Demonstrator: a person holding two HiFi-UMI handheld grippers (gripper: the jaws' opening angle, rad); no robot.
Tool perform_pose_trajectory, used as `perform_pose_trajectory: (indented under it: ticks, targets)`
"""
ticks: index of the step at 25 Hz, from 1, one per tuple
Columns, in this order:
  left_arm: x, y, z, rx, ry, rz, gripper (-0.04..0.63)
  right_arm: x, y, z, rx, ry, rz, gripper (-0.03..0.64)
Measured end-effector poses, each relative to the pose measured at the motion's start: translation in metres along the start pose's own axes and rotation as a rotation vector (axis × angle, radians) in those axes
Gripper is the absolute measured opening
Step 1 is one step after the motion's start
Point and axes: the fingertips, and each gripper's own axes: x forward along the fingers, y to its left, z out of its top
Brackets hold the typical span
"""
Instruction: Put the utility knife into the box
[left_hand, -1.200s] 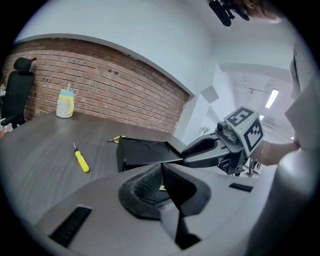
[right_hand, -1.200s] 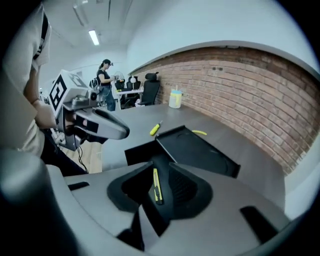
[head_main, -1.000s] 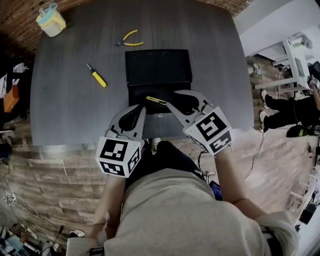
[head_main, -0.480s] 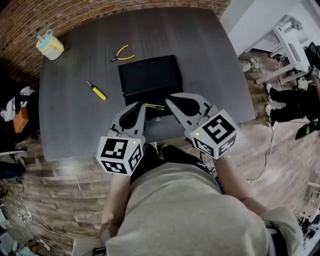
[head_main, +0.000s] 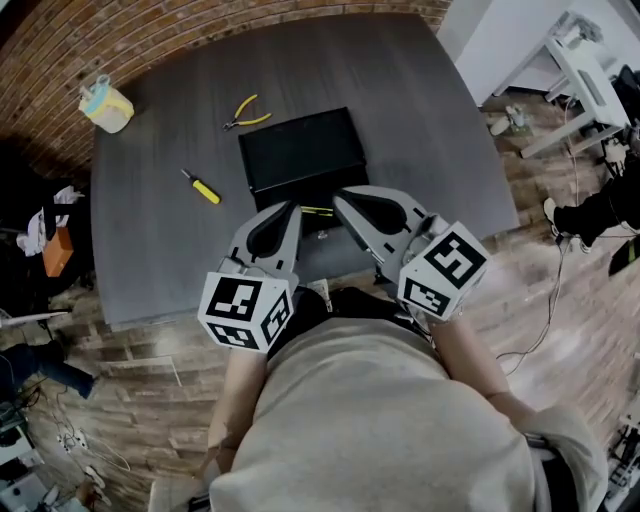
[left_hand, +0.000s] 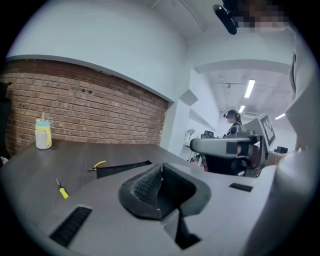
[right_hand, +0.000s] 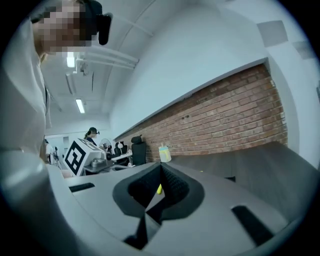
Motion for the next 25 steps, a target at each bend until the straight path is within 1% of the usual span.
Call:
perform_pose_trajectory:
  ticks: [2,5,7,9,12,15,19,22,25]
  targets:
    - [-0.003,-0.002,0.0,-0.006,0.001,-0.006,0.028,-0.007,0.004,0.008,0.029,-0.046,0.011,0.008]
    - [-0.007,-0.007,-0.002,-0.001,0.021,-0.028,0.026,-0.014,0.005,0.015,0.044,-0.082,-0.007,0.008]
    - [-0.01,-0.01,-0.005,0.028,0.036,-0.035,0.026,-0.016,0.004,0.014,0.049,-0.089,-0.033,0.008]
    - [-0.011,-0.01,-0.01,0.068,0.059,-0.02,0.026,-0.017,0.003,0.009,0.065,-0.089,-0.056,0.008]
    - [-0.011,-0.006,-0.02,0.079,0.096,0.01,0.026,-0.016,0.0,-0.002,0.077,-0.068,-0.08,0.008]
    - [-0.011,-0.001,-0.025,0.049,0.098,0.026,0.026,-0.013,-0.004,-0.014,0.08,-0.033,-0.099,0.008]
    - [-0.012,0.002,-0.029,0.001,0.099,0.032,0.026,-0.012,-0.006,-0.025,0.083,0.006,-0.1,0.008]
    - [-0.011,-0.002,-0.032,0.013,0.119,0.034,0.026,-0.012,-0.008,-0.03,0.078,0.036,-0.102,0.008]
    - [-0.008,-0.005,-0.035,0.022,0.133,0.033,0.026,-0.012,-0.01,-0.032,0.082,0.044,-0.103,0.008]
